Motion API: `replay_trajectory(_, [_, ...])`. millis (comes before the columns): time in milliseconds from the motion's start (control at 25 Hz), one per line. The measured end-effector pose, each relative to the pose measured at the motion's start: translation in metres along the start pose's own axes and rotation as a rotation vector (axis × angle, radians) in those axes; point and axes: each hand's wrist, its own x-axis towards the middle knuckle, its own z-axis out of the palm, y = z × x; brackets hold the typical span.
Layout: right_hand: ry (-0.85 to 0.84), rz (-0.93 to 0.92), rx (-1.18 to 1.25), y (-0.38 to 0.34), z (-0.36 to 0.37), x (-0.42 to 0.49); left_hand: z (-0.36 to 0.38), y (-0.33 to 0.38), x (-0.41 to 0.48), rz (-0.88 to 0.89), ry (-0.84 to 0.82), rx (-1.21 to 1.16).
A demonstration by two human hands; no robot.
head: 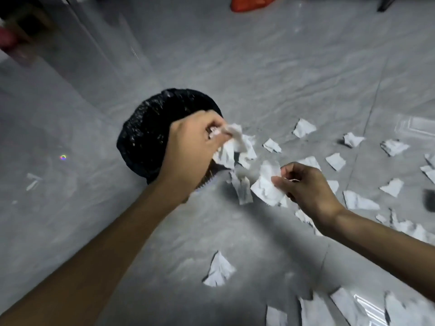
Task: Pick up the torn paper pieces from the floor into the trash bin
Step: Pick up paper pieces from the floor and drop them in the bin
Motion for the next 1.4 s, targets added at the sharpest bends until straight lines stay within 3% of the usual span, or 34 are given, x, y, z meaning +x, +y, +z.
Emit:
replay_trajectory(120, [-0.056,-0.189,-0.010,-0.063,0.016,0.018,-0.027,-0.026,0.028,-0.138,0.118,0.071])
replay_trajectory(280, [-0.082,-0.438,-0.018,-0.130,0.062,0.050,-0.035,-0.084,0.028,-0.453,-0.158,0.229])
replay_trajectory(360, [-0.083,-0.462,-0.014,-0.142,0.091,0.067,-0.038,-0.100,0.018,-0.547,-0.266,0.225])
replay_trajectory(440, [-0.133,-0.384,-0.083,-0.138,0.114,0.078,-0.042,-0.103,0.008,-0.570,-0.202,0.193])
replay_trajectory(560, [-0.255,-0.219,-0.164,-0.125,0.128,0.083,-0.049,-0.094,-0.009,-0.498,-0.059,0.187])
replay_trajectory(720, [-0.251,-0.373,-0.187,-0.108,0.099,0.064,-0.051,-0.062,-0.028,-0.160,-0.066,0.249])
replay_trajectory(800, [-0.288,-0.479,-0.318,-0.079,0.069,0.043,-0.043,-0.048,-0.036,-0.046,-0.219,0.154])
replay_trajectory(880, [-0.391,-0.450,-0.583,-0.031,0.038,0.019,-0.026,-0.041,-0.045,-0.026,-0.493,0.094])
replay_trajectory(1000, [-0.686,-0.220,-0.882,0.057,0.012,-0.030,0.016,-0.043,-0.071,-0.039,-0.929,0.220])
replay_trajectory(1040, [-0.775,-0.205,-0.940,0.075,0.012,-0.048,0.031,-0.048,-0.083,-0.037,-1.029,0.289])
replay_trajectory(1080, [-0.794,-0.303,-0.982,0.094,0.014,-0.065,0.044,-0.053,-0.097,-0.022,-1.102,0.372])
replay_trajectory(1160, [-0.967,-0.479,-0.985,0.136,0.022,-0.091,0.067,-0.063,-0.129,0.036,-1.198,0.571])
replay_trajectory(1280, [-0.891,-0.722,-1.188,0.160,0.037,-0.110,0.084,-0.077,-0.167,0.060,-1.203,0.646])
replay_trajectory(1400, [-0.920,-0.637,-1.248,0.167,0.039,-0.108,0.090,-0.093,-0.184,0.051,-1.124,0.475])
